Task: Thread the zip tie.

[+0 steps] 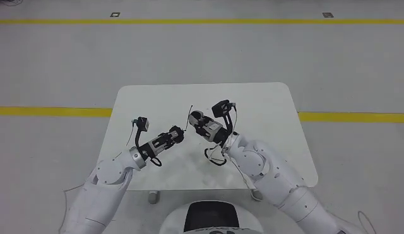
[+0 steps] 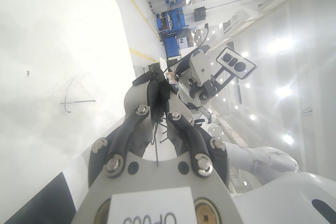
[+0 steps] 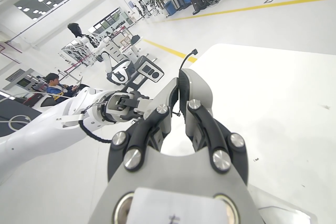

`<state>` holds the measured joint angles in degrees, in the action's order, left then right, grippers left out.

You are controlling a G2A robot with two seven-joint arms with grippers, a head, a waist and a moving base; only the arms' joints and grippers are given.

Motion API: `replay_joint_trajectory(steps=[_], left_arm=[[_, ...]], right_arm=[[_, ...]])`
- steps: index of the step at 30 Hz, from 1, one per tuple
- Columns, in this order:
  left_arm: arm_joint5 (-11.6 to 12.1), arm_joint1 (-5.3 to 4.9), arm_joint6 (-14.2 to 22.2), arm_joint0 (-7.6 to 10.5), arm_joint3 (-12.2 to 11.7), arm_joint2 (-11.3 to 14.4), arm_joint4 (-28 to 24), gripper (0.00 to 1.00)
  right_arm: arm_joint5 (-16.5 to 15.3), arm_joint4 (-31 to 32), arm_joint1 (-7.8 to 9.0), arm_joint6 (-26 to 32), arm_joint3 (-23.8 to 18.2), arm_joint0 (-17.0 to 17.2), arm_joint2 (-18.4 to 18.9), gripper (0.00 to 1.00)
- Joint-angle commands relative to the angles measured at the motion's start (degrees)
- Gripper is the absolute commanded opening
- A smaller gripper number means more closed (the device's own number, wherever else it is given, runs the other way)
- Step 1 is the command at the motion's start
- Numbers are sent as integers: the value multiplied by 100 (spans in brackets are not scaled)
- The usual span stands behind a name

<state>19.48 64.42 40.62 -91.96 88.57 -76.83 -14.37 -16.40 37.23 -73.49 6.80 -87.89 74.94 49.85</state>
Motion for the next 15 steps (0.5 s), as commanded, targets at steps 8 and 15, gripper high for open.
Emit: replay_joint_trajectory(steps=[8, 15], left_arm=[[0, 0, 0, 0, 0, 0, 0, 0], [-1, 16, -431, -77, 54, 39, 58, 0]], right_arm=[[-62, 55, 32, 71, -198, 148, 140, 0], [-37, 69, 32, 52, -200, 159, 146, 0]])
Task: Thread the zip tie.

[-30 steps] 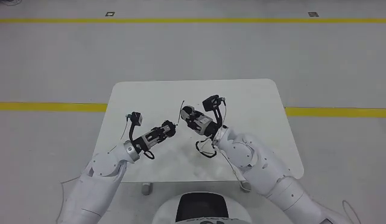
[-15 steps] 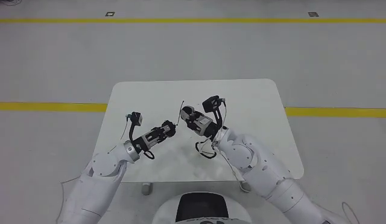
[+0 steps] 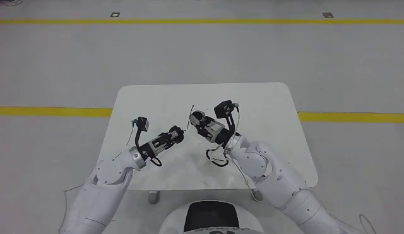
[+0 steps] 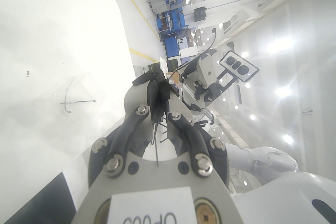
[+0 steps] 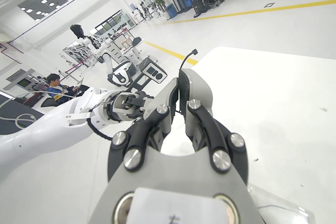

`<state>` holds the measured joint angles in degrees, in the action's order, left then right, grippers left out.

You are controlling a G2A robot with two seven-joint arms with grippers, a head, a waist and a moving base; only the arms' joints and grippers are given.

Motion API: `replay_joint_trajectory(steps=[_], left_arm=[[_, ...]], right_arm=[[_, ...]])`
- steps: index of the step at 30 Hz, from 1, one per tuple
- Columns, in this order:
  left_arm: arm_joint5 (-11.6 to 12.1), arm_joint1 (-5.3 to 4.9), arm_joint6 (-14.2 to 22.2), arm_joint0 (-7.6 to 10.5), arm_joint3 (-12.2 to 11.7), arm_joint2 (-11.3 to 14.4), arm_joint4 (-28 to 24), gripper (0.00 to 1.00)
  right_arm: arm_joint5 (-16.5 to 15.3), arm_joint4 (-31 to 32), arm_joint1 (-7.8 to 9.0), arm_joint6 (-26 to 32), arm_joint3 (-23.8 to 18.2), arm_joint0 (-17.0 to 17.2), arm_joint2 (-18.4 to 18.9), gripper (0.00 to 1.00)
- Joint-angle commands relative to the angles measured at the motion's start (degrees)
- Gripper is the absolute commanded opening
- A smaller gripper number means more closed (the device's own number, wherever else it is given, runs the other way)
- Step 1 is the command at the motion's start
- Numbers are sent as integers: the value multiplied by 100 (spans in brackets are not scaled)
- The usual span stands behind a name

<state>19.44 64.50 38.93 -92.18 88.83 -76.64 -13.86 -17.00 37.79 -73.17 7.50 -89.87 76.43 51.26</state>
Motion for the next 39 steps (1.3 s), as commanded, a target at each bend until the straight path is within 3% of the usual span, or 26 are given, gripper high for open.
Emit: replay_joint_trajectory(steps=[1, 7, 15, 24, 34, 39], left_arm=[[1, 8, -442, -108, 39, 5, 57, 0], [4, 21, -1533, -551, 399, 53, 763, 0], [4, 25, -2119, -918, 770, 84, 1049, 0], [-61, 40, -2534, -997, 795, 174, 1223, 0], [-57, 39, -2584, -994, 831, 180, 1313, 0], [-56, 75, -3142, -1111, 934, 302, 1508, 0]], right_arm=[[65, 59, -2, -65, -13, 29, 12, 0], [116, 397, -10, -304, 8, 90, 17, 0], [-169, 448, -57, -449, 257, -37, -45, 0], [-248, 342, -109, -593, 497, -249, -257, 0], [-193, 473, -106, -605, 499, -251, -252, 0], [-248, 904, -133, -1075, 643, -223, -386, 0]])
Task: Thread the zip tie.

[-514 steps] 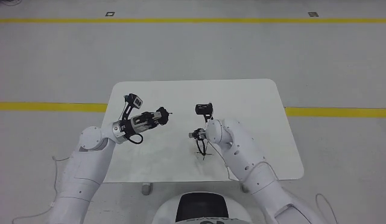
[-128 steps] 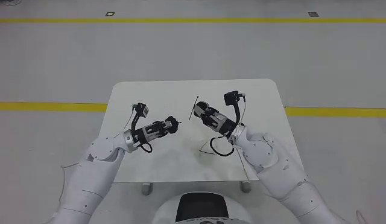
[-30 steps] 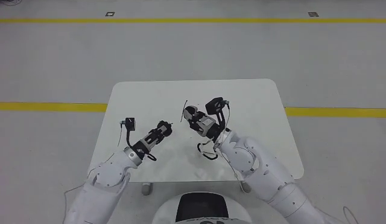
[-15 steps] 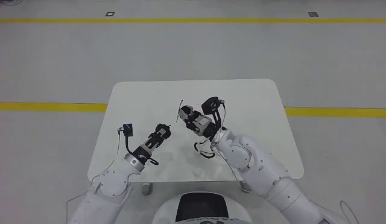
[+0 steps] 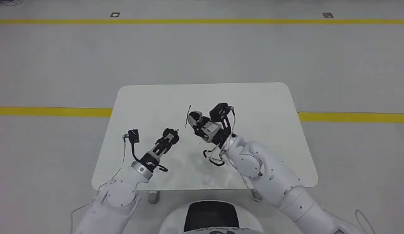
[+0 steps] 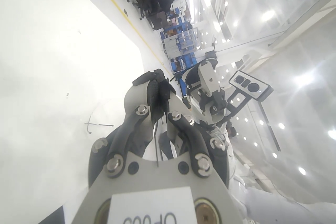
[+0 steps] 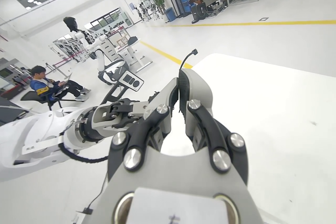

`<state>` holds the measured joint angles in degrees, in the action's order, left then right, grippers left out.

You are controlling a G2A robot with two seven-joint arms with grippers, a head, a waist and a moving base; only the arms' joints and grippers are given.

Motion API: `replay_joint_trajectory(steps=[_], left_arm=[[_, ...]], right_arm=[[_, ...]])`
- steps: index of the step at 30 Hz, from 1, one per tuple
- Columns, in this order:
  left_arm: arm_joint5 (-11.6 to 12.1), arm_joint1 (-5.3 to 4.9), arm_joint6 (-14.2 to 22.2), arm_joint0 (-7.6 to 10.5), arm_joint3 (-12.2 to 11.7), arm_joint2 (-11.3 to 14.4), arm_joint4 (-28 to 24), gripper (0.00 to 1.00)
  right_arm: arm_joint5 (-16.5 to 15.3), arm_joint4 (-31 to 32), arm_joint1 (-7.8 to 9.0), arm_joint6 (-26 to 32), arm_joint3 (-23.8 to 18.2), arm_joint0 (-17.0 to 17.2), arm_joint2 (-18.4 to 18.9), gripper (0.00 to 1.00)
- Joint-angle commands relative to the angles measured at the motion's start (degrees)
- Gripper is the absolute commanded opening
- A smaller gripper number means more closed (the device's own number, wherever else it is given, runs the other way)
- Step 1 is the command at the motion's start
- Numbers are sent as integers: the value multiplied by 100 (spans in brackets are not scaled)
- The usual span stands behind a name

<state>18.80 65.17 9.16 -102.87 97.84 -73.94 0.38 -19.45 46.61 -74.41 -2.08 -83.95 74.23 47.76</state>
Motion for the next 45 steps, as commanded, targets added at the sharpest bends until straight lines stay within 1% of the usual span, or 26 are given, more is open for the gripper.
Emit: replay_joint_trajectory(steps=[1, 4, 7, 12, 16, 26, 27, 32, 39, 45], left_arm=[[18, 16, -276, -76, 57, 61, 102, 0], [-31, 33, -523, -134, 106, 117, 195, 0], [-108, 43, -656, -163, 135, 153, 249, 0], [-207, 54, -741, -196, 155, 191, 225, 0], [-262, 66, -747, -163, 101, 231, 124, 0], [-250, 67, -760, -156, 108, 241, 189, 0], [-250, 67, -760, -156, 108, 241, 189, 0], [-250, 67, -760, -156, 108, 241, 189, 0], [-250, 67, -760, -156, 108, 241, 189, 0], [-250, 67, -760, -156, 108, 241, 189, 0]], right_arm=[[-3, 87, -16, -207, 119, -26, -84, 0], [-3, 195, -37, -558, 309, -143, -265, 0], [-3, 206, -40, -929, 482, -254, -436, 0], [-3, 159, -9, -1306, 657, -428, -727, 0], [-3, -31, 36, -1454, 799, -605, -1015, 0], [21, -35, 35, -1450, 786, -591, -1003, 0], [50, -24, 31, -1441, 790, -579, -982, 0], [-3, -57, -18, -1455, 895, -592, -965, 0], [-3, -122, -70, -1516, 1016, -697, -1126, 0], [-3, -159, -74, -1602, 1097, -778, -1254, 0]])
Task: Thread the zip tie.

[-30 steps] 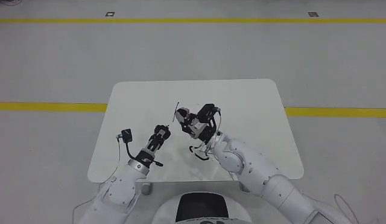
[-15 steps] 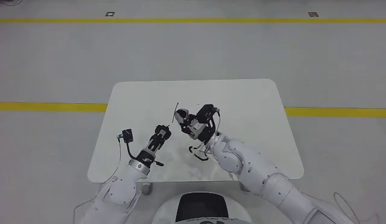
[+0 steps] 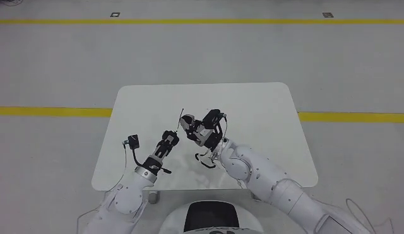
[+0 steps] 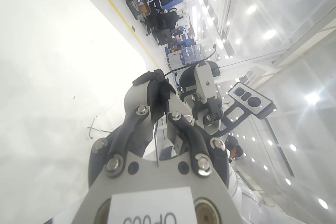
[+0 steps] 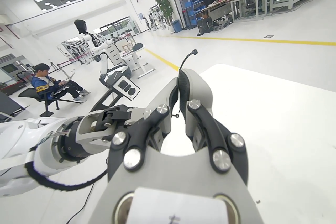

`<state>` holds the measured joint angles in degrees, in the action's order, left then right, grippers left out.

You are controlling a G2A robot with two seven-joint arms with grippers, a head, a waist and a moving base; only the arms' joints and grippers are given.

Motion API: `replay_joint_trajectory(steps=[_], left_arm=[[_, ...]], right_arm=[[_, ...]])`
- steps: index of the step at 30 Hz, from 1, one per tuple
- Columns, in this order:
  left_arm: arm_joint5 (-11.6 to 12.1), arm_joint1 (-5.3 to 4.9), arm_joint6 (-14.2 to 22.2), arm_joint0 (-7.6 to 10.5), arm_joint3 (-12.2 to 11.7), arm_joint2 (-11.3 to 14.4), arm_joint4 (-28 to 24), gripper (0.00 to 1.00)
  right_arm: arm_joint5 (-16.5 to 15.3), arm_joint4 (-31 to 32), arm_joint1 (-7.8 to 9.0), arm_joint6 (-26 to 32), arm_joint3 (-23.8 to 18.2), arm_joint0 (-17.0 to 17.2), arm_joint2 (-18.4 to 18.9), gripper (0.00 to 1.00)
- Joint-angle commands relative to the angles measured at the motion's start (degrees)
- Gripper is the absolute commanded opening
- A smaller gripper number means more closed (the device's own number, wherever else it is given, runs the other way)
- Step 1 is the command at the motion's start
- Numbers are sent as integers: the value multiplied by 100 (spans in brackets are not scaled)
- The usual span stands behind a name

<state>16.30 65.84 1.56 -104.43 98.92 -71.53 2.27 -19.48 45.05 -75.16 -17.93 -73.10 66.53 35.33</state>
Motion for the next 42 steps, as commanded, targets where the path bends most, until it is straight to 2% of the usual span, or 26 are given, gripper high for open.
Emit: replay_joint_trajectory(steps=[1, 42], left_arm=[[0, 0, 0, 0, 0, 0, 0, 0], [0, 0, 0, 0, 0, 0, 0, 0]], right_arm=[[0, -8, 2, -35, 20, -14, -24, 0], [0, -205, 113, -157, 69, -204, -355, 0]])
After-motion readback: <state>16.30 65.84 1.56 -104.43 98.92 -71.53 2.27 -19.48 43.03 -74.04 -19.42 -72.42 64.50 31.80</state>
